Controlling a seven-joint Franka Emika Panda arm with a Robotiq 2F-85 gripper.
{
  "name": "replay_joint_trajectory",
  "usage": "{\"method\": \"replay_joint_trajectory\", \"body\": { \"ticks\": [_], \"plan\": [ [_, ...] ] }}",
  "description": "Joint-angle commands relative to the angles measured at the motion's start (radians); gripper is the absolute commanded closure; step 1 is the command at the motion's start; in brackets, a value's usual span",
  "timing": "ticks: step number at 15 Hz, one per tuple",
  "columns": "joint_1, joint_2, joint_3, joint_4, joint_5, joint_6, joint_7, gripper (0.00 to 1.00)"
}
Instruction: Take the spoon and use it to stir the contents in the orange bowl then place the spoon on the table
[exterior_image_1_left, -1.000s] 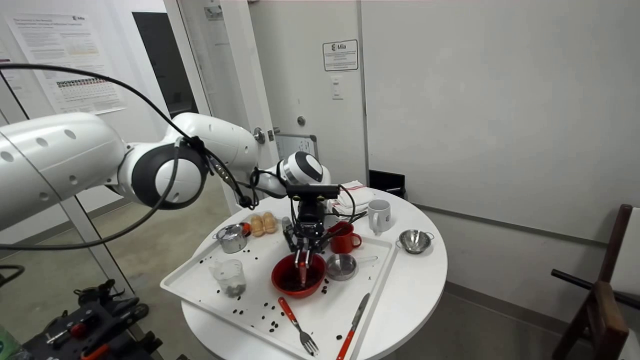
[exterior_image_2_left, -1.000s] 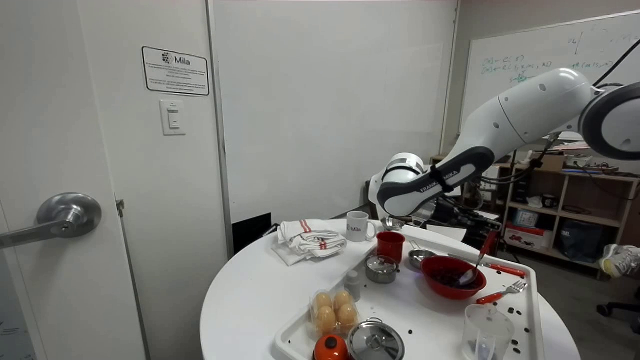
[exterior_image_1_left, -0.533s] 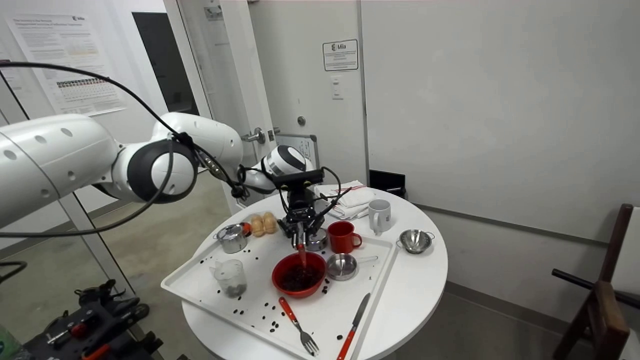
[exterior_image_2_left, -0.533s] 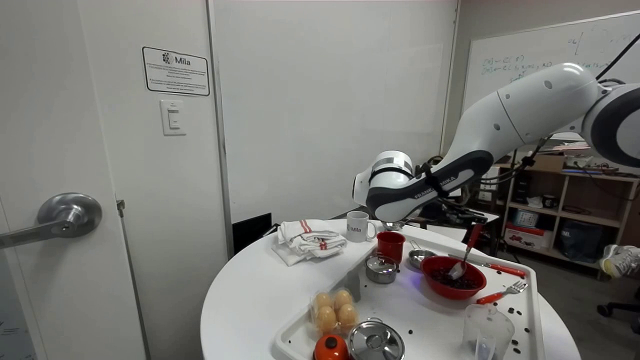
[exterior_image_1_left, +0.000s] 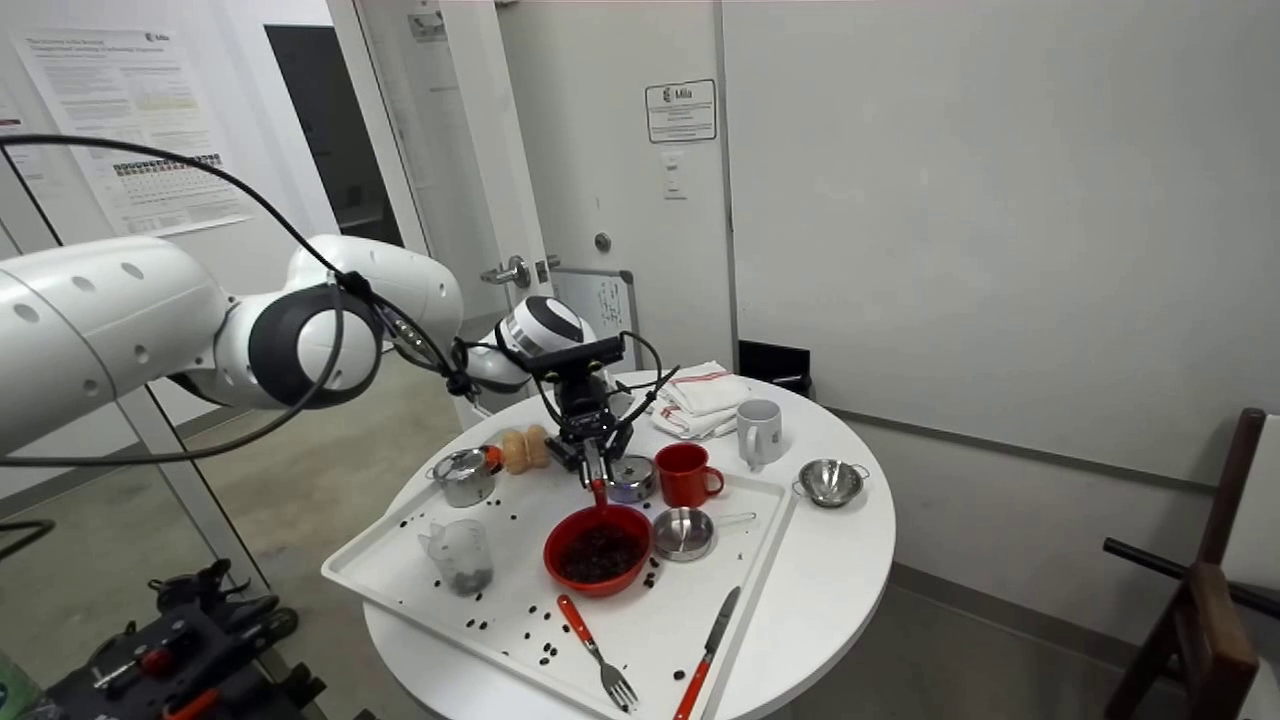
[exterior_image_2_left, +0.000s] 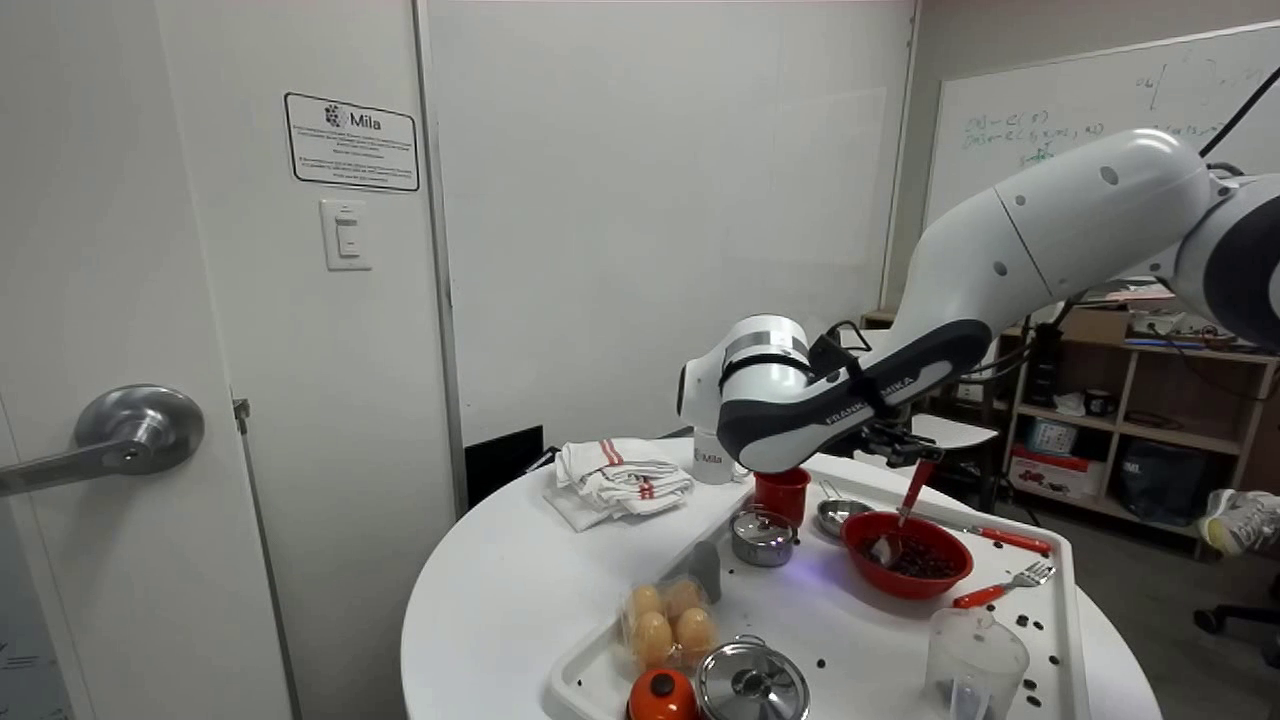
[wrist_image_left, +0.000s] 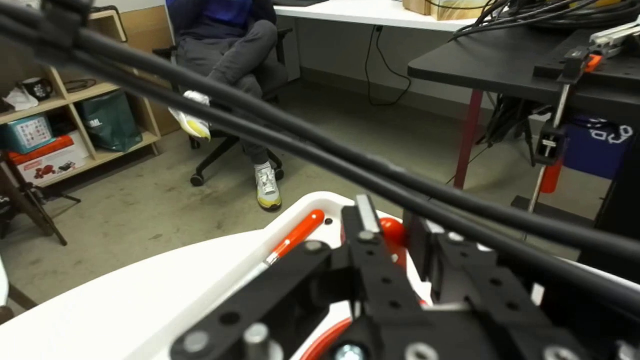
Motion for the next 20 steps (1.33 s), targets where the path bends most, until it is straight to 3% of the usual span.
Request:
{"method": "replay_joint_trajectory", "body": {
  "ticks": [1, 9, 20],
  "plan": [
    [0.008, 0.000, 0.008, -0.002, -0.007, 0.047, -0.048, 0.92],
    [-0.078, 0.001, 0.007, -0.022, 0.061, 0.017, -0.051, 0.92],
    [-0.209, 0.000, -0.024, -0.003, 0.164, 0.000, 0.058, 0.92]
  ]
}}
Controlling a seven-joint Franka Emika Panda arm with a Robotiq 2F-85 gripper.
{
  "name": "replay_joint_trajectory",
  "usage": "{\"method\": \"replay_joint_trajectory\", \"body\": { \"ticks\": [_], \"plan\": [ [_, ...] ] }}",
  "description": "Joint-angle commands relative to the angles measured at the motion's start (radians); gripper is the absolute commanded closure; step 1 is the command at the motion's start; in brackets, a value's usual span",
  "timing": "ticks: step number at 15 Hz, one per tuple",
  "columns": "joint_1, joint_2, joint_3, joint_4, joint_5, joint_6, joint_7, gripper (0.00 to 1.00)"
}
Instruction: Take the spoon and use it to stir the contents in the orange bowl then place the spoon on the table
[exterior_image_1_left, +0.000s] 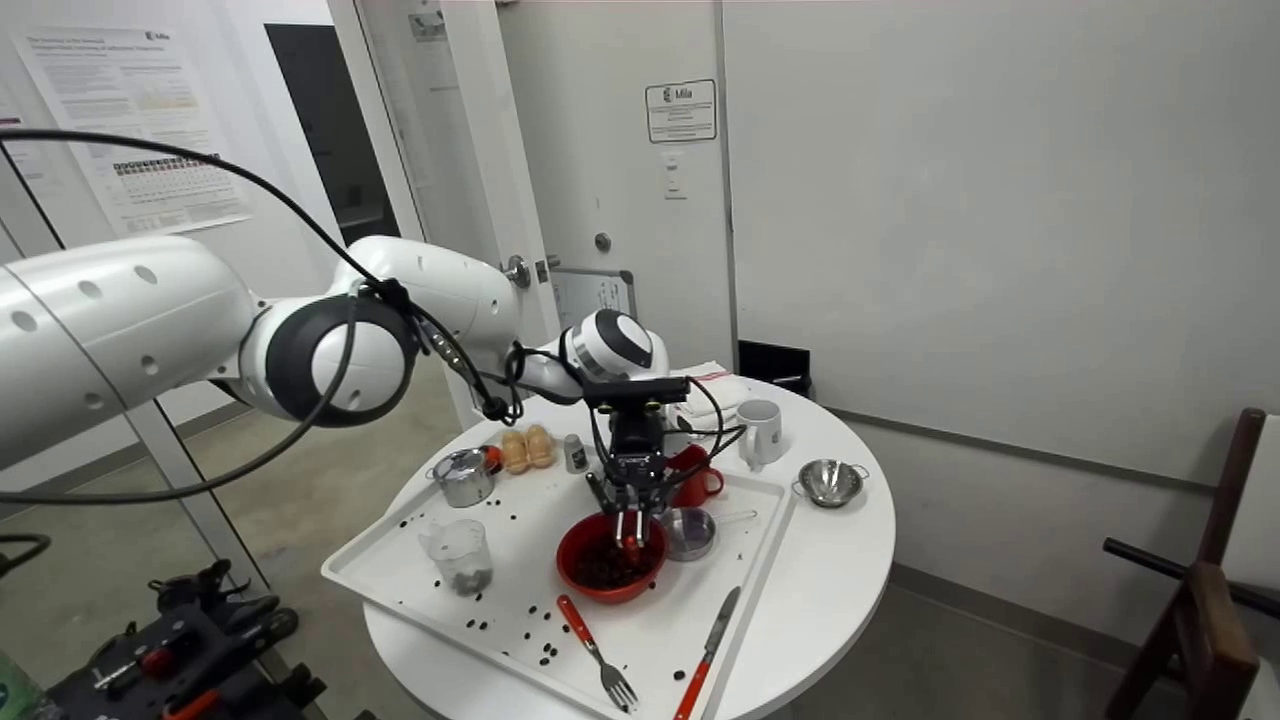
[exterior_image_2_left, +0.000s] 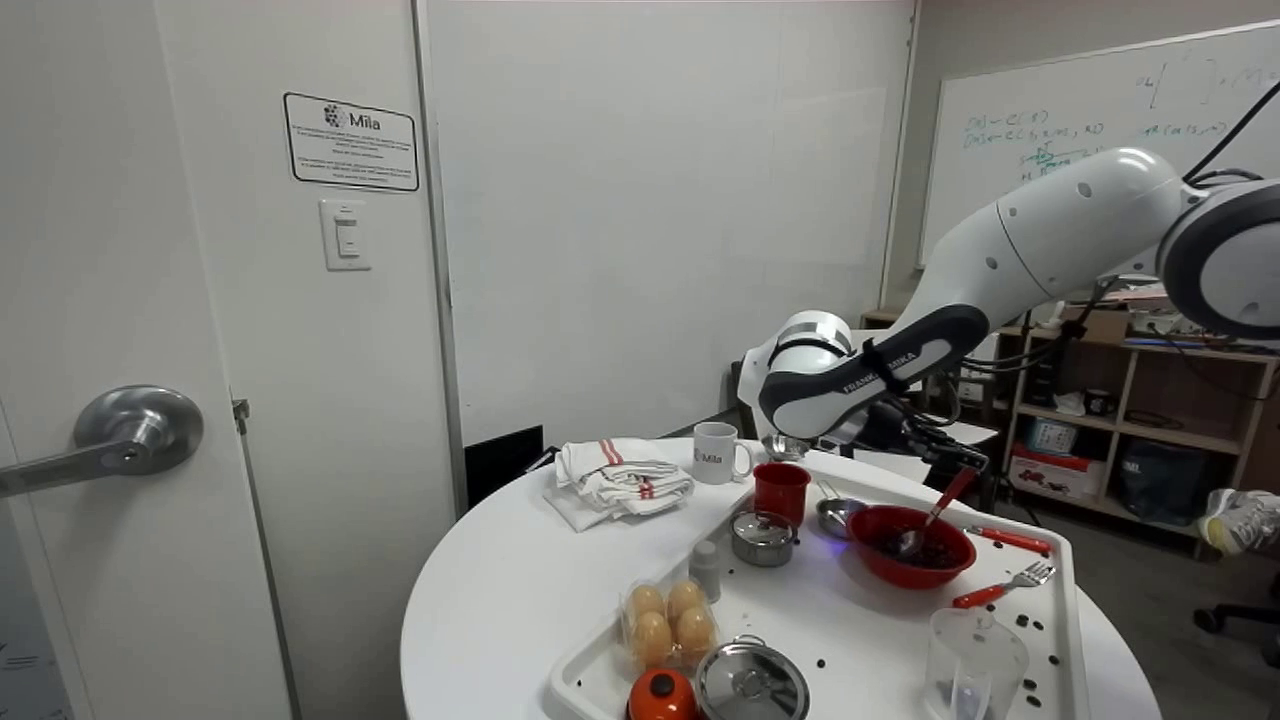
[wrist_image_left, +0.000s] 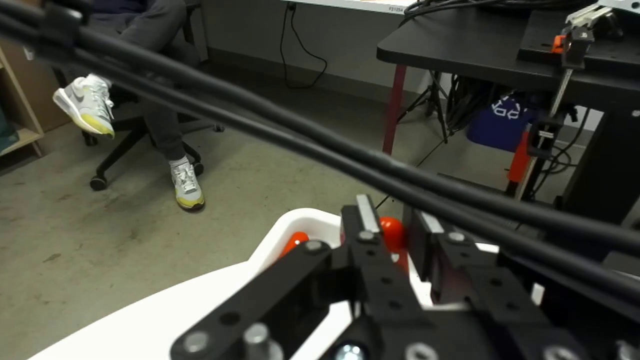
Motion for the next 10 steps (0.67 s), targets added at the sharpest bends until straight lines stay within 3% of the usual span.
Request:
{"method": "replay_joint_trajectory", "body": {
  "ticks": [1, 5, 10],
  "plan": [
    [-0.027, 0.000, -0.014, 0.023, 0.046, -0.026, 0.051, 0.92],
    [-0.044, -0.002, -0.014, 0.028, 0.075, -0.020, 0.089, 0.92],
    [-0.003, -0.002, -0.011, 0.046, 0.063, 0.009, 0.085, 0.92]
  ]
}}
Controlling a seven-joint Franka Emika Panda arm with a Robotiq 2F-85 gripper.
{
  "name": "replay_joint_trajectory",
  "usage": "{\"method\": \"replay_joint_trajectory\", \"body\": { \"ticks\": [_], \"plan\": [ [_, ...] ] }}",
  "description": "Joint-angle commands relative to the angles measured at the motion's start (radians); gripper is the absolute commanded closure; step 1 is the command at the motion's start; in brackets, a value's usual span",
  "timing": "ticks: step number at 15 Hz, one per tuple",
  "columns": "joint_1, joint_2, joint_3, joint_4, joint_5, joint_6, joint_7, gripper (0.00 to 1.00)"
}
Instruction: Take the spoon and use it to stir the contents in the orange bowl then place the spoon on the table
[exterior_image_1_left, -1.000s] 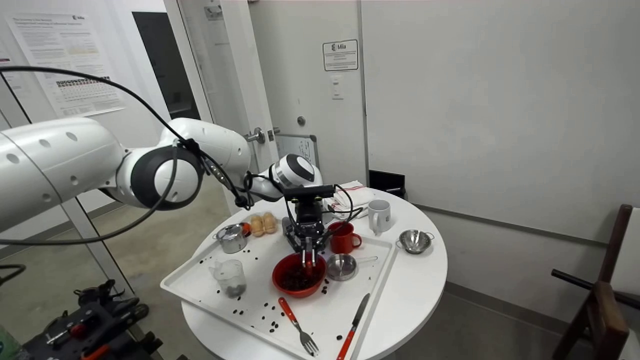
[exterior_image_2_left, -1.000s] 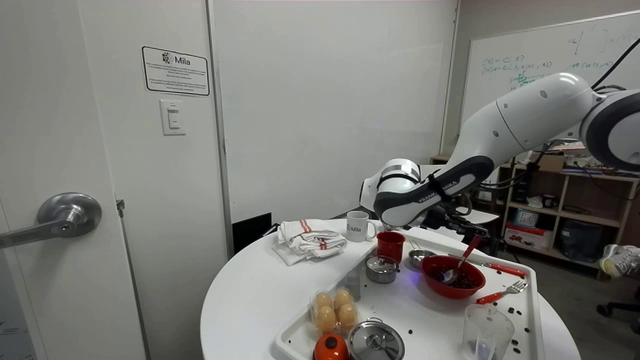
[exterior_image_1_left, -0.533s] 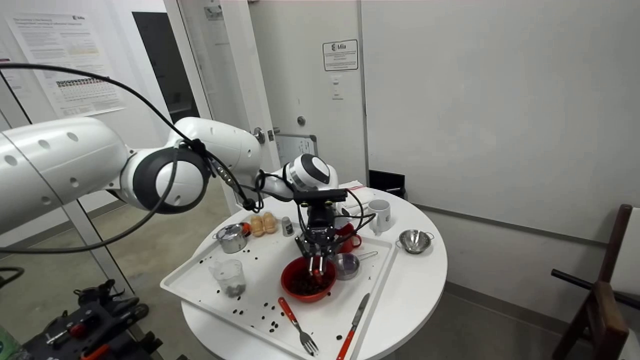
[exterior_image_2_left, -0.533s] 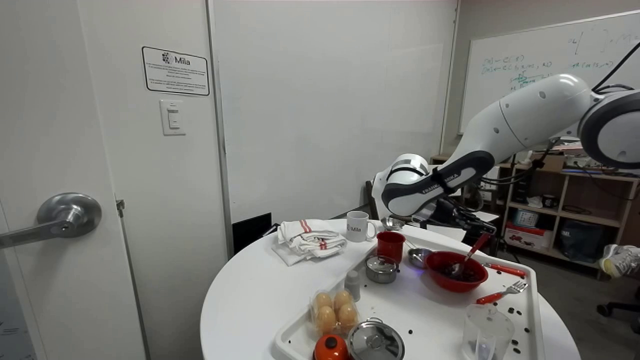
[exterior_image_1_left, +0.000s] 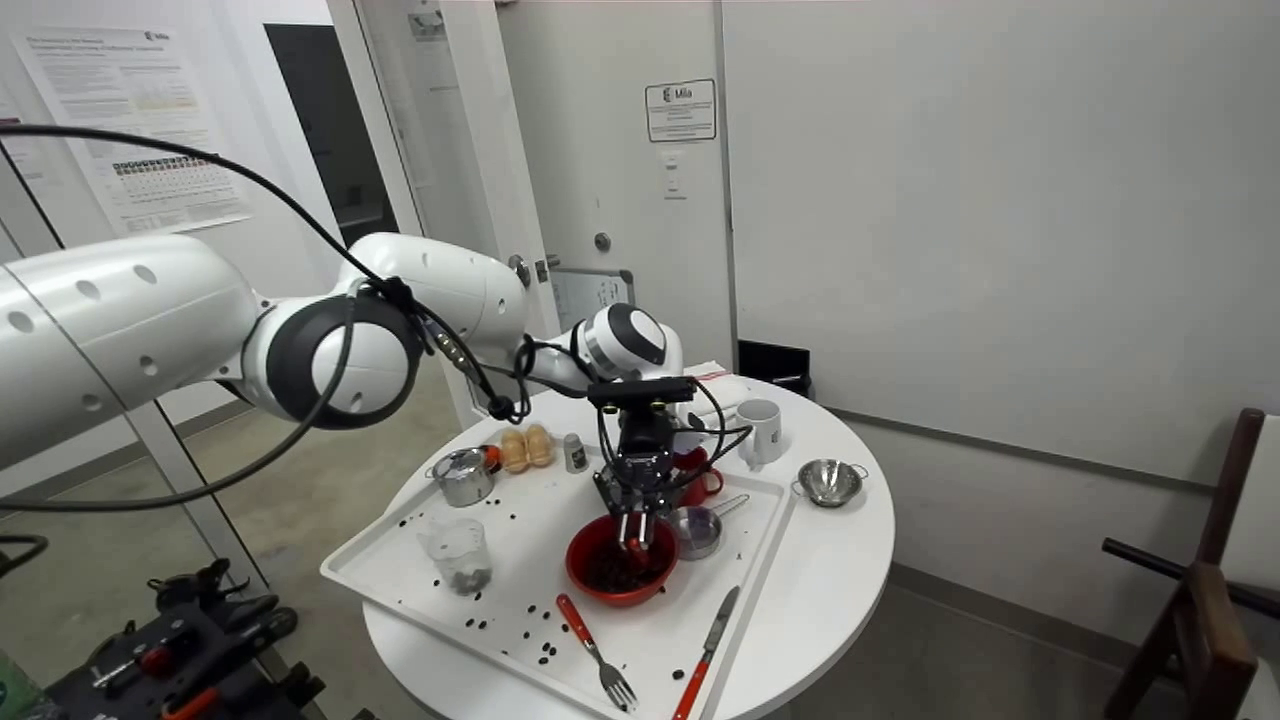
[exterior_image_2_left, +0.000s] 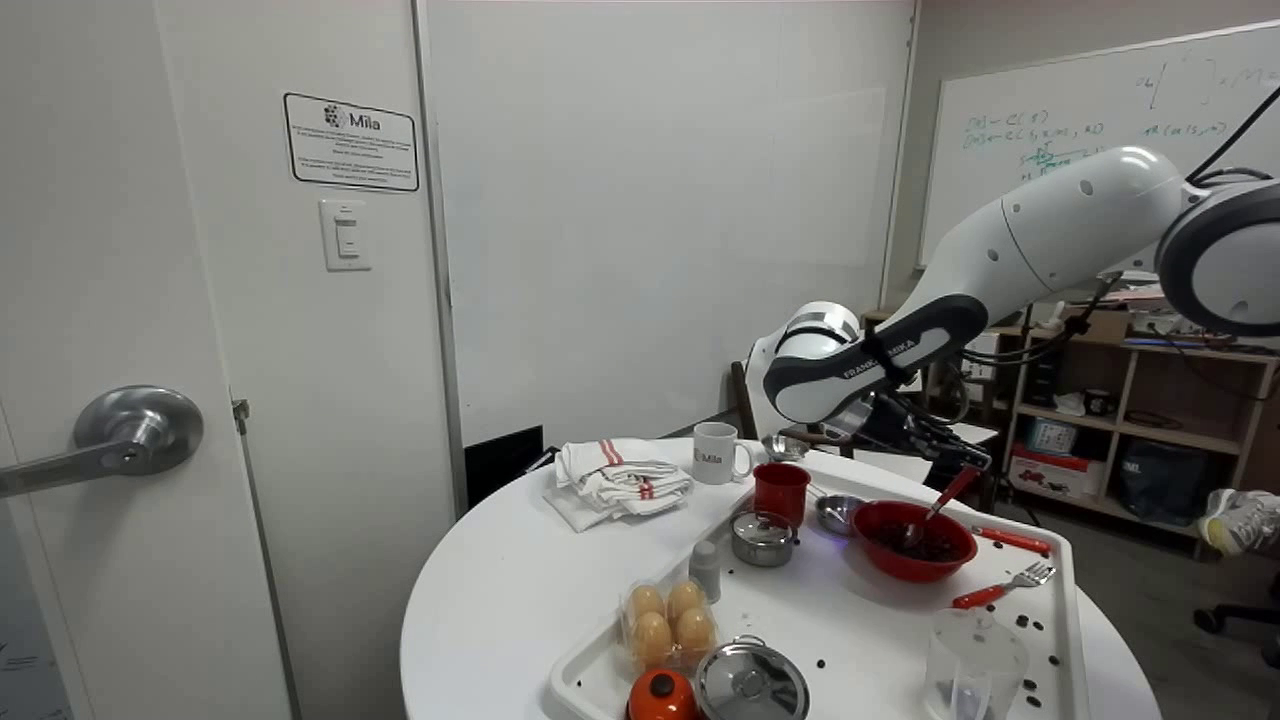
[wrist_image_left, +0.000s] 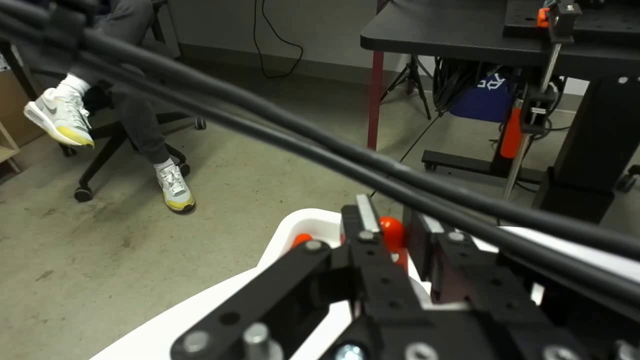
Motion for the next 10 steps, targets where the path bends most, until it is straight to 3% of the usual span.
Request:
{"method": "replay_joint_trajectory", "body": {
  "ticks": [1, 6, 10],
  "plan": [
    [0.041, 0.000, -0.001, 0.028, 0.009, 0.015, 0.008, 0.92],
    [0.113, 0.000, -0.001, 0.035, -0.006, 0.042, -0.016, 0.92],
    [0.128, 0.000, 0.005, 0.025, 0.001, 0.048, -0.045, 0.92]
  ]
}}
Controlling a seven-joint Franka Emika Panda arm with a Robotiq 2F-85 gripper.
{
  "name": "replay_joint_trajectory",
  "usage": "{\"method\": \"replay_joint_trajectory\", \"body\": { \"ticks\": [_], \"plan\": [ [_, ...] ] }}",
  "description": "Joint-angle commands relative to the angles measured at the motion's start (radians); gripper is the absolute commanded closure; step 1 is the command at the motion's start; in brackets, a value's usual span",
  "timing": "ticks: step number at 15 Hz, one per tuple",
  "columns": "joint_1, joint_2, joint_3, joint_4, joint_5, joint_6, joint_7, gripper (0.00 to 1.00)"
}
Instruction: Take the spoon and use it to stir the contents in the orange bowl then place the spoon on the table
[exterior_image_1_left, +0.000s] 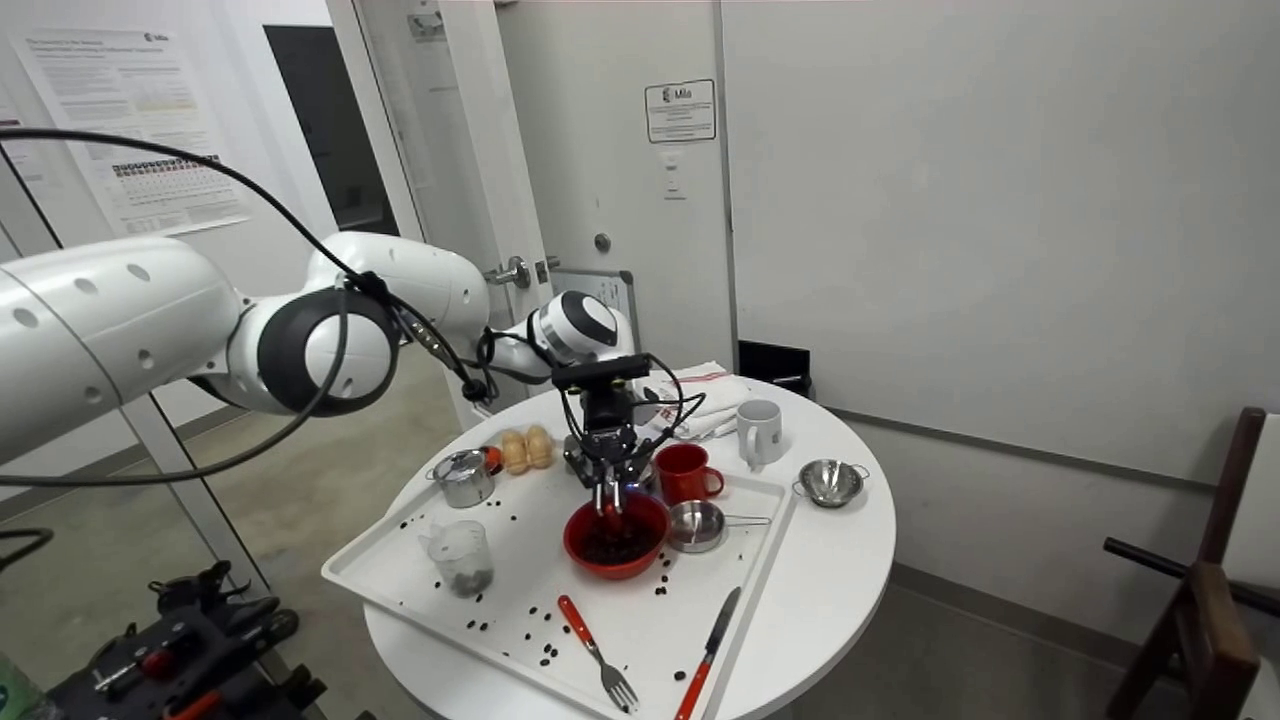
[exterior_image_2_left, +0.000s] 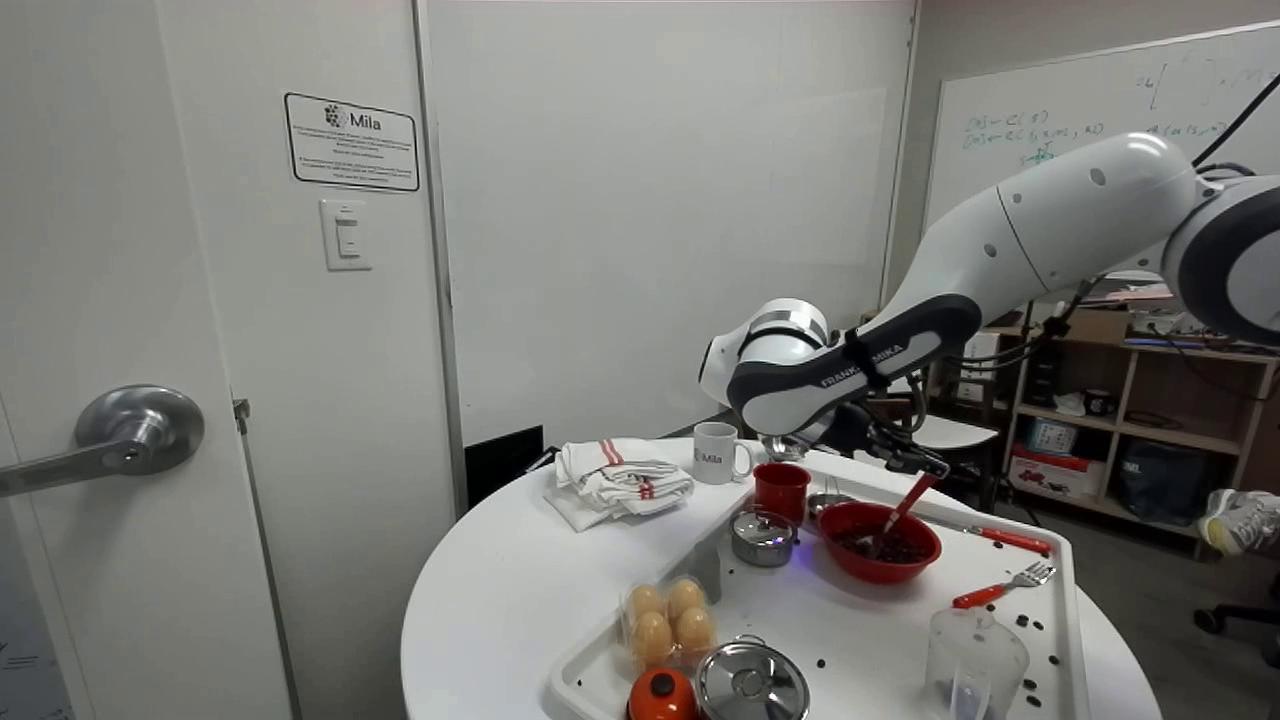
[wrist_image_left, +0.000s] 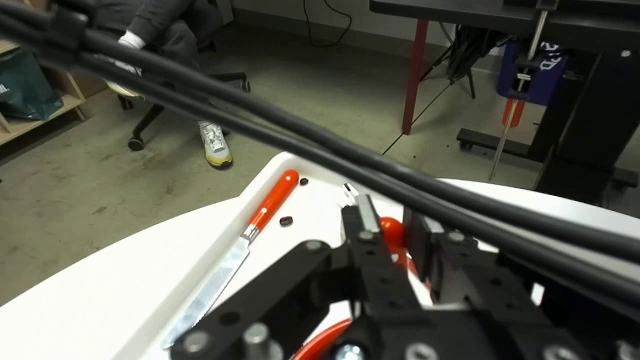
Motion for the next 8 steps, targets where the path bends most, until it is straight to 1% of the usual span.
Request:
{"method": "replay_joint_trajectory", "body": {
  "ticks": [1, 5, 6, 8],
  "plan": [
    [-0.004, 0.000, 0.002, -0.005, 0.006, 0.006, -0.041, 0.92],
    [-0.035, 0.002, 0.006, -0.015, 0.026, -0.013, -0.043, 0.92],
    [-0.046, -0.020, 0.013, -0.054, 0.027, -0.004, -0.030, 0.92],
    [-0.072, -0.023, 0.012, -0.068, 0.037, -0.015, -0.006, 0.92]
  ]
}}
